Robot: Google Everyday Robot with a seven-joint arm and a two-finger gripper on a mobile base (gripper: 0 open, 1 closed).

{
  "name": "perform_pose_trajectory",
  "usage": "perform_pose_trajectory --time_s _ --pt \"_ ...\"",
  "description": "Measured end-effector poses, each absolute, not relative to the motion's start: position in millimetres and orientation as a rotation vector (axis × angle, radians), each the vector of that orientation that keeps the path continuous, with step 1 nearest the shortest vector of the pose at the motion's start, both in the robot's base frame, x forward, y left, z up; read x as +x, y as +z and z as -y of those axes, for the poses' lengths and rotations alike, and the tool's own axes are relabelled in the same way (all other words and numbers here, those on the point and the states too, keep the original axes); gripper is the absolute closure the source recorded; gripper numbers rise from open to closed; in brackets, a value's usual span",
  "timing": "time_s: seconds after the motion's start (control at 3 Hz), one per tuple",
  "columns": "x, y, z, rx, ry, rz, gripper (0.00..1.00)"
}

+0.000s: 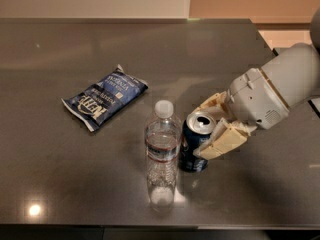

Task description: Move pepsi can near water bottle

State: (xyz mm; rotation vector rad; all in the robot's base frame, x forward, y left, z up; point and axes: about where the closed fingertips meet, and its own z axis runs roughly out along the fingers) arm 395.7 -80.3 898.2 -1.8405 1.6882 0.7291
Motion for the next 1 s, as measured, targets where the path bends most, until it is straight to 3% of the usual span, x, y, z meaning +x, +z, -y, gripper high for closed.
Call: perform_pose_trajectory --time_s 0.33,0.67,1.0 --pt "395.1 898.5 78.6 -1.845 0.727 -1.685 0.13" --pt "394.7 898.9 77.1 -1.848 0.725 -1.683 0.00" --pt "394.7 898.9 77.0 -1.848 0.724 -1.683 0.00"
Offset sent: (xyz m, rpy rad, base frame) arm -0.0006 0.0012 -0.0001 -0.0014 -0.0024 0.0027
